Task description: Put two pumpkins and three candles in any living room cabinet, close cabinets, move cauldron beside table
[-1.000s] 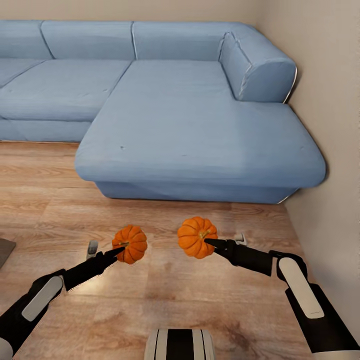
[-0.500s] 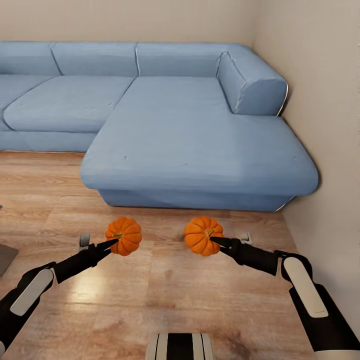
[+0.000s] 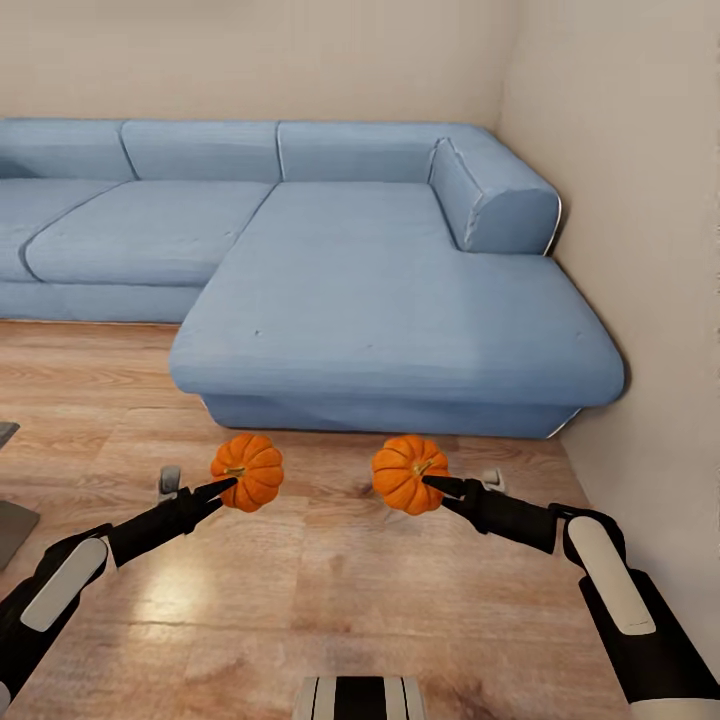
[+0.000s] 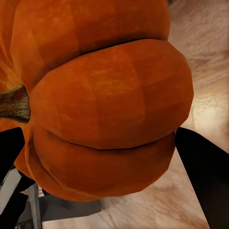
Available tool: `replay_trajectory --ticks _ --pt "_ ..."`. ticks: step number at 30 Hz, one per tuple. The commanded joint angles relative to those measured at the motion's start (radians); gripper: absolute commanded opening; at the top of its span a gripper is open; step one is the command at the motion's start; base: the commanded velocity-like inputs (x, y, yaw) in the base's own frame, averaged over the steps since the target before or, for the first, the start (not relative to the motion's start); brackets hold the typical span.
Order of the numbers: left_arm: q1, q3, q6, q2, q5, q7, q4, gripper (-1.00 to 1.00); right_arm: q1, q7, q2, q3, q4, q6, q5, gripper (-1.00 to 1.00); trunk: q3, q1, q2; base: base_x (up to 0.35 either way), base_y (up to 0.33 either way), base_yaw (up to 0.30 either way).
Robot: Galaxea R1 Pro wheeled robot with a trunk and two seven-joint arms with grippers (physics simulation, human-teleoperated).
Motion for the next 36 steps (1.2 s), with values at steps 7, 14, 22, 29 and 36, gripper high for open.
replay_trajectory --ticks 7,14,22,29,36 --pt "-0.001 -0.002 0.005 0.002 0.006 0.002 0.001 -1.00 0.000 0.010 0.000 -0.001 0.001 0.004 0.010 -1.00 0.027 -0.003 0.001 0.000 0.000 0.000" --pt "-0.001 -0.001 0.007 0.003 0.006 0.002 0.002 -1.00 0.000 0.010 0.000 -0.001 0.002 0.004 0.010 -1.00 0.054 -0.006 0.003 0.000 0.000 0.000" --pt "-0.001 -0.001 0.006 0.003 0.006 0.002 0.003 -1.00 0.000 0.010 0.000 -0.001 0.002 0.004 0.009 -1.00 0.085 -0.010 0.005 0.000 0.000 0.000" --pt "-0.001 -0.001 0.006 0.003 0.006 0.002 0.003 -1.00 0.000 0.010 0.001 -0.001 0.002 0.004 0.010 -1.00 0.112 -0.013 0.007 0.000 0.000 0.000" --pt "-0.001 -0.001 0.009 0.003 0.006 0.002 0.003 -1.00 0.000 0.010 0.001 -0.001 0.002 0.004 0.010 -1.00 0.139 -0.016 0.008 0.000 0.000 0.000"
